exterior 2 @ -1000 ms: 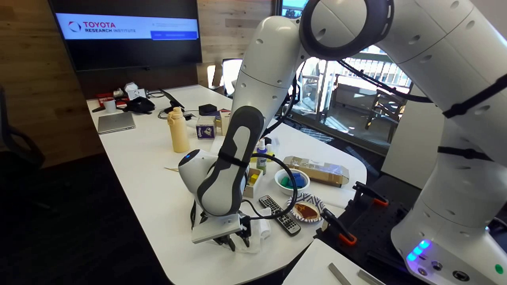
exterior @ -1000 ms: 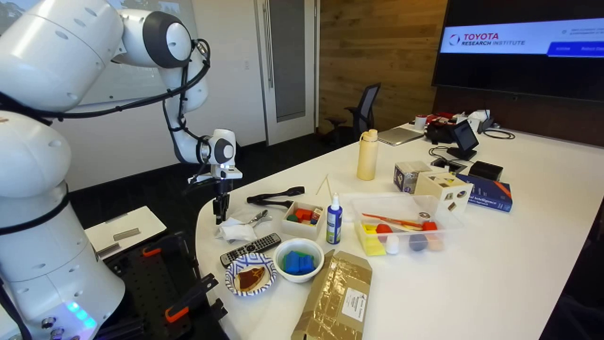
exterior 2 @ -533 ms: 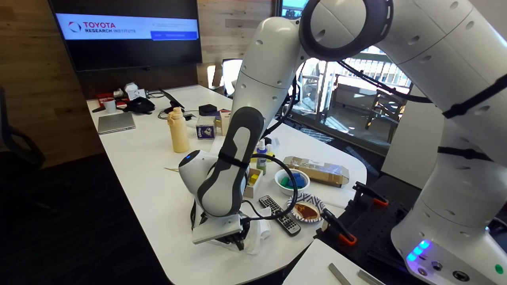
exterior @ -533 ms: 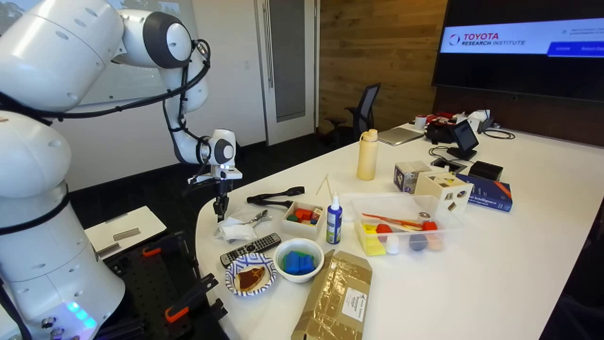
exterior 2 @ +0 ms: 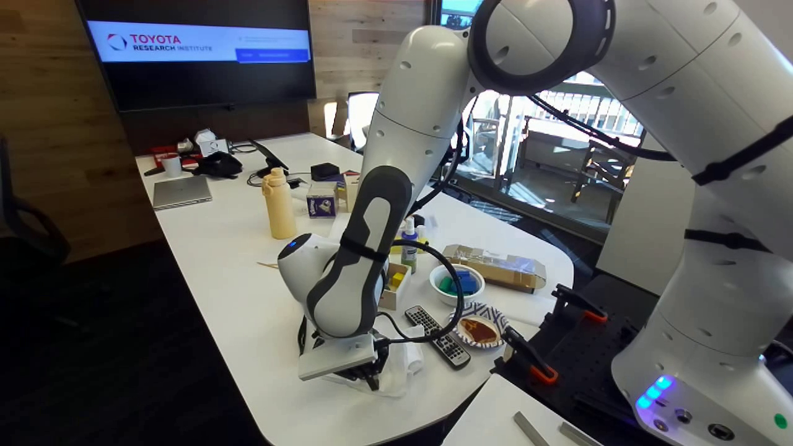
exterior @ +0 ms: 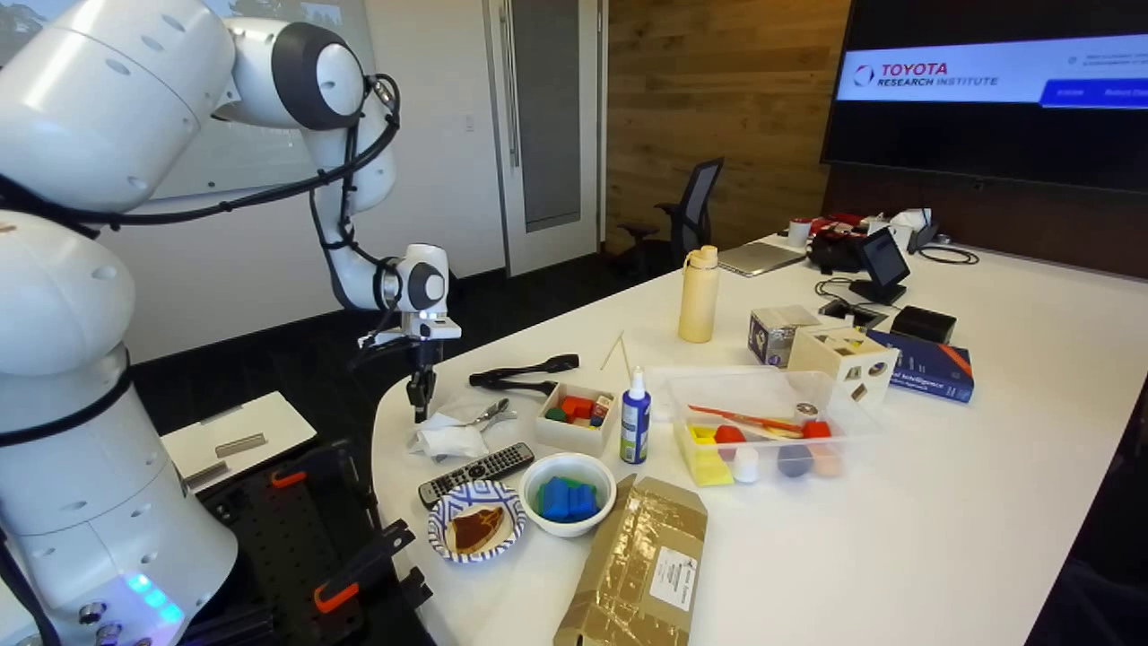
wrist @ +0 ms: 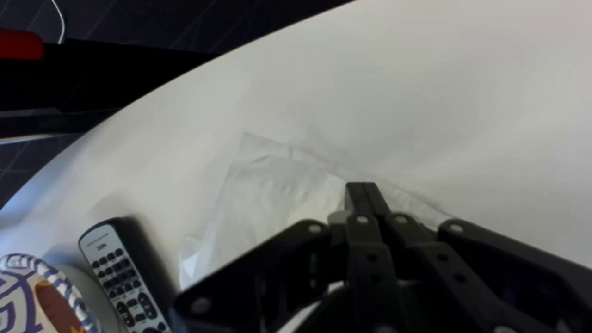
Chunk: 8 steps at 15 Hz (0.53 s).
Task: Pick up the napkin and cover the silverware
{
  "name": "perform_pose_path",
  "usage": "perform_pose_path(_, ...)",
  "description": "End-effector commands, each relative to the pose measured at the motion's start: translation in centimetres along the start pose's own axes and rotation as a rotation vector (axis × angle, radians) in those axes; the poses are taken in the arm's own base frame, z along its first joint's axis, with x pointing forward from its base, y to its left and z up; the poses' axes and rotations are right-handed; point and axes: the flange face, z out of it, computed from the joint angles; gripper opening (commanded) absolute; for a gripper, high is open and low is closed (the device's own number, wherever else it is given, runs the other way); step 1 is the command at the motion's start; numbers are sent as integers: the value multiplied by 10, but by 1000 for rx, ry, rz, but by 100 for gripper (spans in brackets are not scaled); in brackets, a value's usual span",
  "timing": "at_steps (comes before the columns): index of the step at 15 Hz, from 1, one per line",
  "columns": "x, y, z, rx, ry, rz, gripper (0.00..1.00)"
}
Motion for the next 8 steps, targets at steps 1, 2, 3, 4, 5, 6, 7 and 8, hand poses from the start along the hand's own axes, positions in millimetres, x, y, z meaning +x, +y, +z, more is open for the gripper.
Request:
perform_pose_path(1, 4, 0, -27, 47, -3, -25, 0)
perform_pose_path(2, 5, 0, -32, 51, 5, -23, 0)
perform_pose_path(3, 6, 0, -37, 55, 10, -20, 0)
perform_pose_path(4, 7, 0, -41, 56, 12, -21, 0)
perform_pose_path(5, 7, -1, -44, 51, 14, -21, 0)
perform_pose_path(6, 7, -1, -45, 44, 11, -23, 26)
perform_pose_path(7, 6, -1, -45, 37, 8, -22, 27)
perform_pose_path(8, 6, 0, -41, 26, 11, -18, 34)
